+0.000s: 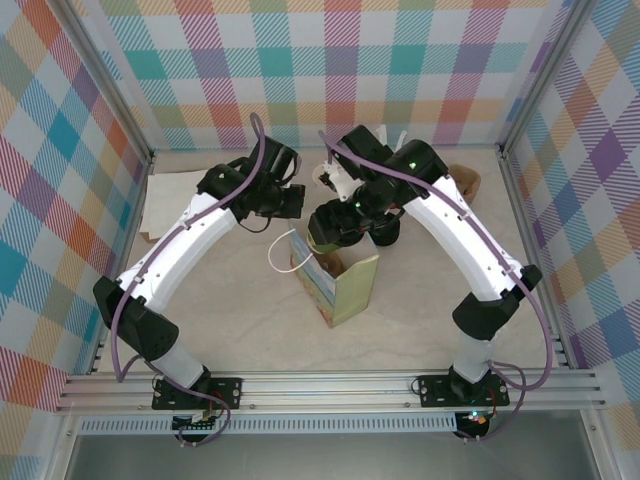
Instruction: Pack the takeout coffee
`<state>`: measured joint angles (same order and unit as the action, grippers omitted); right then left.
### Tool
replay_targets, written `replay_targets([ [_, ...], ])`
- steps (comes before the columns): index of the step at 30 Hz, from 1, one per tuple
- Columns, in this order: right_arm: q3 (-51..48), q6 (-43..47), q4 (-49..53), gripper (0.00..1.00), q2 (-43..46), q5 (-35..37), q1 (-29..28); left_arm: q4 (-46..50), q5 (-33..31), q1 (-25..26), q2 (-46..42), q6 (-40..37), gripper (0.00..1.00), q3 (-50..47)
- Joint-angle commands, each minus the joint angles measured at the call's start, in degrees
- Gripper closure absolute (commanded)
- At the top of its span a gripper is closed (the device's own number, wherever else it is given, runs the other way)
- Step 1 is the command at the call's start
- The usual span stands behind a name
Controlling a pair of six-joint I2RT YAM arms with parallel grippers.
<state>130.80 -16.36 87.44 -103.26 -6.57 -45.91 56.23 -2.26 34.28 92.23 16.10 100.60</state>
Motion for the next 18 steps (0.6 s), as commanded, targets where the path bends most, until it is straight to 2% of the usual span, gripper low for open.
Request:
replay_targets([
  [1, -1.0, -1.0, -0.1, 0.33, -0.9, -0.1, -0.4, -2.1, -0.2, -0.8, -3.1, 2.3, 1.0, -2.0],
  [18, -1.6, 0.7, 6.2, 0.33, -7.4, 6.6, -0.3, -4.5, 0.2, -1.2, -7.8, 3.1, 1.0, -8.4],
])
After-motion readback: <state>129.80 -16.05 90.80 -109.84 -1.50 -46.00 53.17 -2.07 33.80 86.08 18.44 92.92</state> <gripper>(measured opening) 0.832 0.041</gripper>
